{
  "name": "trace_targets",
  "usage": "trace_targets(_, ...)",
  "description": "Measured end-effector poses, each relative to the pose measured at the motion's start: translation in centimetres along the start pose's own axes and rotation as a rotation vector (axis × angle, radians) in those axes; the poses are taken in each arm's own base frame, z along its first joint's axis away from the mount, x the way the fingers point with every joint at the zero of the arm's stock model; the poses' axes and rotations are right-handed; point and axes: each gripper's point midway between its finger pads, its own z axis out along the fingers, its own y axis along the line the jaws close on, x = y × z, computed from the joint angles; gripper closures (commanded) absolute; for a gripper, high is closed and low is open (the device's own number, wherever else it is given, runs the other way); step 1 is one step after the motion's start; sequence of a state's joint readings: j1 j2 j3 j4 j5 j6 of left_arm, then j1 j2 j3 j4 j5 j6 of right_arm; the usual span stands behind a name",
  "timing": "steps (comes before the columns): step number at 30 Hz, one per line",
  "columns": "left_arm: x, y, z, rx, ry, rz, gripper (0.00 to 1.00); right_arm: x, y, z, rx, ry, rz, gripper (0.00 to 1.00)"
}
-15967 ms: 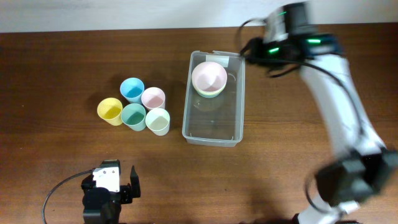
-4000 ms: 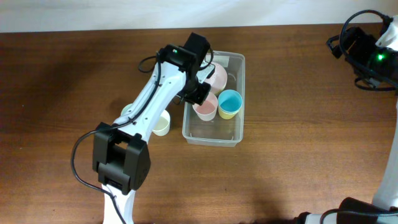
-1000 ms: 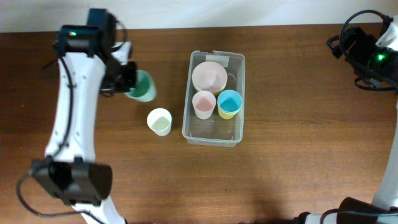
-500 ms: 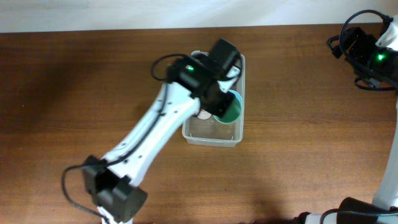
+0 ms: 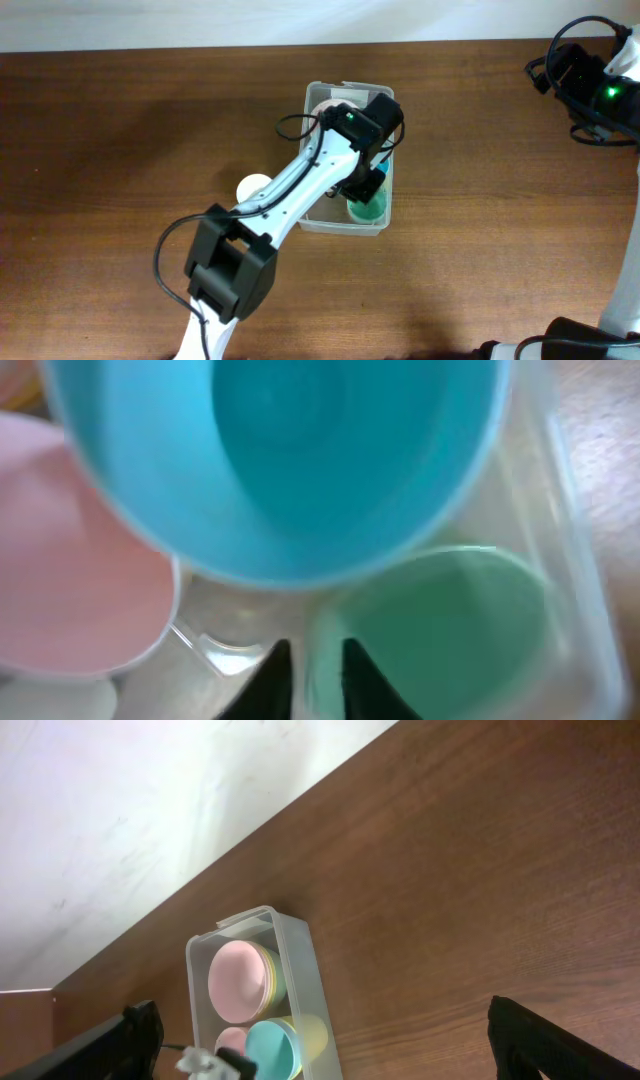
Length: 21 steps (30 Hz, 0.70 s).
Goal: Pack container
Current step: 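Carry the green cup into the container's lower right corner and release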
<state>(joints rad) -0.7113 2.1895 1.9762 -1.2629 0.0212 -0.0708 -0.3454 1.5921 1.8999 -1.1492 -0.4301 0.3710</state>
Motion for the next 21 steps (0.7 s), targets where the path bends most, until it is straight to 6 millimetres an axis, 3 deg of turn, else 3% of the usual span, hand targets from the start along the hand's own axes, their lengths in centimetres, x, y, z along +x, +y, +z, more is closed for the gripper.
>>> trace_targets(6,0.0,0.0,0.3,0.0,0.011,-0.005,0.68,0.0,0.0,0.0,0.0,0.0,0.0,0.01)
trace_targets(10,1.1,0.1,-1.6,-0.003,0.056,-0.007,0.63,0.0,0.0,0.0,0.0,0.0,0.0,0.01)
trace_targets(14,0.8,0.5,-6.2,-0.004,0.024,-0.015,0.52,0.0,0.0,0.0,0.0,0.0,0.0,0.01)
trace_targets(16,0.6,1.3,-9.1,-0.021,-0.016,-0.027,0.41,0.0,0.0,0.0,0.0,0.0,0.0,0.01)
trace_targets(18,0.7,2.8,-12.5,-0.059,-0.081,-0.05,0.34,0.0,0.0,0.0,0.0,0.0,-0.001,0.01)
trace_targets(21,1.1,5.8,-17.0,-0.112,-0.192,-0.106,0.32,0.0,0.0,0.0,0.0,0.0,0.0,0.01)
